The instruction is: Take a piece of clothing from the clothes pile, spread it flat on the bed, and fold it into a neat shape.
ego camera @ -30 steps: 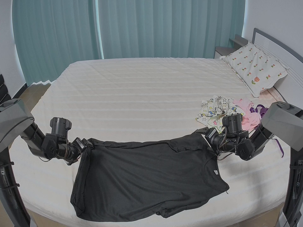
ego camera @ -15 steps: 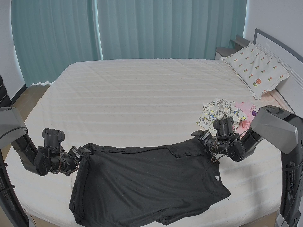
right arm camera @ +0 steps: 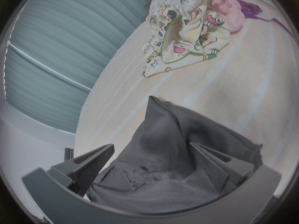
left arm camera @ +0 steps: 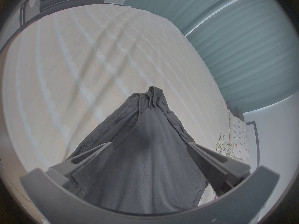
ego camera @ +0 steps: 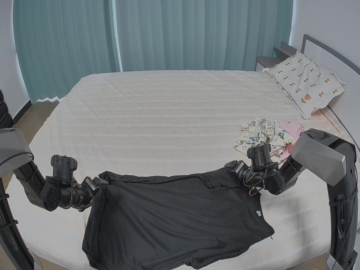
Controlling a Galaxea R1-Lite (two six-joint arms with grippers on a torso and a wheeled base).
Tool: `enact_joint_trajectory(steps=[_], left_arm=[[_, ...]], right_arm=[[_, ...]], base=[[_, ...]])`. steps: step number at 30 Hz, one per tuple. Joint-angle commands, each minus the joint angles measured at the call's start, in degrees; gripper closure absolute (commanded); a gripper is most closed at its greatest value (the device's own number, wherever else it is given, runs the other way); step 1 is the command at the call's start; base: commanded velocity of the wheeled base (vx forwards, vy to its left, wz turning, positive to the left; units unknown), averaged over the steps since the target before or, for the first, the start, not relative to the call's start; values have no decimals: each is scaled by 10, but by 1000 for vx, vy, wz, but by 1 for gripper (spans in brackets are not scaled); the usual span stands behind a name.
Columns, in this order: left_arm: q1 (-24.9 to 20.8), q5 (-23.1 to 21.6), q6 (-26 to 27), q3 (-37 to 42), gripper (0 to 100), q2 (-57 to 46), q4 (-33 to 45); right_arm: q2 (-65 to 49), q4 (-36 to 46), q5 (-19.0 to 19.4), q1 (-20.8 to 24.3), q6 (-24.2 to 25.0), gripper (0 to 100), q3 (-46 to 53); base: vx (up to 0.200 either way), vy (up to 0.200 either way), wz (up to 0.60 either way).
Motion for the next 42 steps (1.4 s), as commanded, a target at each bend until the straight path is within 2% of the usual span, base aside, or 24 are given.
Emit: enact_joint_trajectory(steps=[1, 12, 13, 18, 26, 29, 35, 40, 41, 42], left_arm=[[0, 0, 0, 4, 0, 5, -1], [-2, 0, 0, 5, 0, 13, -1], [-2, 0, 0, 5, 0, 13, -1], [-2, 1, 0, 5, 0, 13, -1], [-2, 3, 0, 6, 0, 16, -1], [-2, 5, 0, 5, 0, 18, -1], [-2, 6, 0, 5, 0, 30, -4], [-2, 6, 0, 6, 0, 35, -4], [-2, 6, 0, 5, 0, 35, -4], [-2, 6, 0, 6, 0, 35, -4]], right_arm=[[-7, 2, -10, 0, -10, 0, 8], [15, 10, -18, 15, -40, 0, 9], [16, 12, -18, 15, -46, 100, 5], [23, 35, -19, 12, -54, 100, -31], [-2, 28, -14, 3, -52, 100, -46], [-6, 28, -11, -5, -46, 100, -96], [32, 39, -13, -7, 4, 100, -214], [63, 57, -16, -9, 38, 100, -266], [70, 62, -16, -9, 40, 0, -271], [74, 64, -16, -10, 40, 0, -275]], base=[[0, 0, 0], [0, 0, 0], [0, 0, 0], [0, 0, 0], [0, 0, 0], [0, 0, 0], [0, 0, 0], [0, 0, 0], [0, 0, 0], [0, 0, 0]])
